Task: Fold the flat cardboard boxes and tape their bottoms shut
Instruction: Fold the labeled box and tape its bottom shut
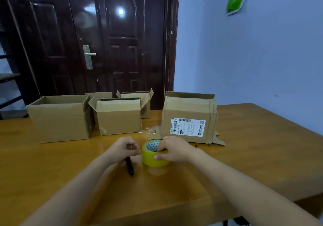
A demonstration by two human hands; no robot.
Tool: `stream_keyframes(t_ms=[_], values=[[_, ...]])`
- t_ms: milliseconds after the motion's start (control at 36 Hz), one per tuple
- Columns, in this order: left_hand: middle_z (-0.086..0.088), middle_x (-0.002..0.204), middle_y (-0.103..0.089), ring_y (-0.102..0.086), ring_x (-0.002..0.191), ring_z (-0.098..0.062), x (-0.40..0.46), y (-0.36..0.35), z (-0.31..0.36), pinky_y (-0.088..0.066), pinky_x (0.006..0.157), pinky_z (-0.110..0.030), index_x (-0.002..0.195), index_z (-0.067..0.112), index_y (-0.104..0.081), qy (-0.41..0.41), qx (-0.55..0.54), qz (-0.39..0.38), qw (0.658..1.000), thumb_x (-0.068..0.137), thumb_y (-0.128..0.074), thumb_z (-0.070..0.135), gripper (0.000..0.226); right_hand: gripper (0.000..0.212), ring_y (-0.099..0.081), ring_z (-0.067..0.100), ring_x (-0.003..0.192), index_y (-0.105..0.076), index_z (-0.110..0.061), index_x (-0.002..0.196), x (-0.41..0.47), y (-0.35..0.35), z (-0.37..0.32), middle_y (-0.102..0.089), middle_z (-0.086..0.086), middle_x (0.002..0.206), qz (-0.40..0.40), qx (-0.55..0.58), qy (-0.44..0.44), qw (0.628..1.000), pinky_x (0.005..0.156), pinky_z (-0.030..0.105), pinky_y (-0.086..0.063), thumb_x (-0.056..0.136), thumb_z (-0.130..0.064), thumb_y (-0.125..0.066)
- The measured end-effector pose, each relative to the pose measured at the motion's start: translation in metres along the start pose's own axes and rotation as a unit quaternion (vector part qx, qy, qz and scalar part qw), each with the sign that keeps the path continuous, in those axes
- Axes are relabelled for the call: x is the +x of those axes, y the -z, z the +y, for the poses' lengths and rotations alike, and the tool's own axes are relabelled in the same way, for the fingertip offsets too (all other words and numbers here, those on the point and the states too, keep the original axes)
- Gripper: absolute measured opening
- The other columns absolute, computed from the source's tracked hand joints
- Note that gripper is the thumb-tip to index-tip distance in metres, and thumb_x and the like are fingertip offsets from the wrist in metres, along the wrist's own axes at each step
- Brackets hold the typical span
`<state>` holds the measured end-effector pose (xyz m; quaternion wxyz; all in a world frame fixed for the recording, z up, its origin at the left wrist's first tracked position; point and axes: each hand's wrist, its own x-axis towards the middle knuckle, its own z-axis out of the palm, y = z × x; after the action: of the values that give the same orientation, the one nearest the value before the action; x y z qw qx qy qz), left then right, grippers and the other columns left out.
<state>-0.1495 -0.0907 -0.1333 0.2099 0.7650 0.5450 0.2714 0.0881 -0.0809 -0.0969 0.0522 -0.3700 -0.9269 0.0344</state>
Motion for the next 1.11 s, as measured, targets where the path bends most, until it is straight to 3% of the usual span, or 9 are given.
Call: stream_keyframes(t_ms=[194,333,500,639,722,806,917,972,1111], values=[[-0.008,0.073,-0.063,-0.052,0.063,-0.016,-0.001,0.000,0.006,-0.046,0.060,-0.030,0.082,0.024,-0.068,0.019,0.039,-0.003,0.999,0.082,-0.071,0.027,0.004,0.035,-0.052,0.016,0.091,-0.068,-0.018,0.086,-0.002,-0.002,0.005,-0.053,-0.004,0.088,-0.008,0.001,0.001,1.000,0.070,0.033,-0.047,0.085,-0.052,-0.058],[-0.008,0.057,-0.062,-0.053,0.046,-0.019,-0.001,-0.002,0.016,-0.046,0.044,-0.027,0.089,0.010,-0.065,0.081,-0.098,-0.006,0.992,0.089,-0.064,0.013,0.002,0.037,-0.041,0.015,0.099,-0.070,-0.018,0.094,-0.003,0.002,0.007,-0.045,-0.002,0.099,-0.008,0.004,-0.003,1.000,0.080,0.034,-0.045,0.083,-0.053,-0.060],[-0.007,0.082,-0.073,-0.070,0.070,-0.015,-0.002,-0.004,0.020,-0.056,0.056,-0.026,0.090,0.001,-0.062,0.072,-0.162,0.013,0.984,0.087,-0.062,0.003,0.004,0.041,-0.038,0.010,0.100,-0.068,-0.018,0.103,-0.005,0.002,0.012,-0.041,-0.003,0.104,0.006,0.119,-0.080,0.990,0.087,0.037,-0.046,0.089,-0.053,-0.053],[-0.005,0.084,-0.073,-0.071,0.080,-0.017,0.003,0.003,0.026,-0.059,0.066,-0.030,0.086,0.002,-0.064,0.031,-0.177,0.051,0.982,0.086,-0.064,0.004,0.002,0.025,-0.044,0.010,0.075,-0.046,-0.020,0.086,0.001,-0.004,0.019,-0.042,-0.001,0.098,0.097,0.175,-0.184,0.962,0.068,0.027,-0.042,0.091,-0.042,-0.056],[-0.004,0.089,-0.074,-0.070,0.085,-0.015,0.008,0.009,0.036,-0.059,0.069,-0.027,0.085,0.002,-0.065,0.006,-0.194,0.067,0.979,0.085,-0.065,0.003,0.000,0.034,-0.048,0.015,0.081,-0.044,-0.017,0.103,0.003,-0.009,0.020,-0.046,0.001,0.103,0.085,0.191,-0.208,0.956,0.065,0.027,-0.043,0.088,-0.045,-0.058],[-0.007,0.094,-0.074,-0.070,0.088,-0.015,0.012,0.015,0.048,-0.057,0.068,-0.023,0.083,0.004,-0.066,-0.019,-0.214,0.072,0.974,0.083,-0.065,-0.001,0.005,0.037,-0.056,0.019,0.095,-0.050,-0.016,0.112,0.006,-0.014,0.017,-0.056,0.003,0.109,0.043,0.252,-0.194,0.947,0.082,0.037,-0.051,0.087,-0.040,-0.062],[-0.007,0.094,-0.074,-0.070,0.085,-0.016,0.016,0.023,0.060,-0.057,0.067,-0.023,0.084,-0.001,-0.066,-0.039,-0.228,0.068,0.970,0.082,-0.066,-0.002,0.002,0.020,-0.057,0.017,0.106,-0.059,-0.017,0.110,0.007,-0.007,0.014,-0.062,0.003,0.112,0.056,0.434,-0.152,0.886,0.098,0.033,-0.044,0.091,-0.024,-0.058],[-0.004,0.094,-0.074,-0.070,0.085,-0.013,0.017,0.028,0.064,-0.058,0.067,-0.023,0.086,-0.003,-0.065,-0.043,-0.250,0.079,0.964,0.082,-0.066,-0.004,0.004,0.034,-0.056,0.018,0.110,-0.057,-0.019,0.119,0.006,0.001,0.016,-0.061,0.002,0.116,0.069,0.502,-0.135,0.851,0.096,0.028,-0.044,0.087,-0.029,-0.062],[-0.006,0.091,-0.075,-0.071,0.087,-0.017,0.020,0.042,0.075,-0.059,0.071,-0.027,0.083,0.002,-0.064,-0.068,-0.315,0.114,0.940,0.081,-0.064,-0.007,0.010,0.066,-0.059,0.023,0.113,-0.051,-0.011,0.131,0.002,0.026,0.025,-0.063,0.005,0.119,0.077,0.680,-0.053,0.728,0.097,0.043,-0.046,0.077,-0.046,-0.066]])
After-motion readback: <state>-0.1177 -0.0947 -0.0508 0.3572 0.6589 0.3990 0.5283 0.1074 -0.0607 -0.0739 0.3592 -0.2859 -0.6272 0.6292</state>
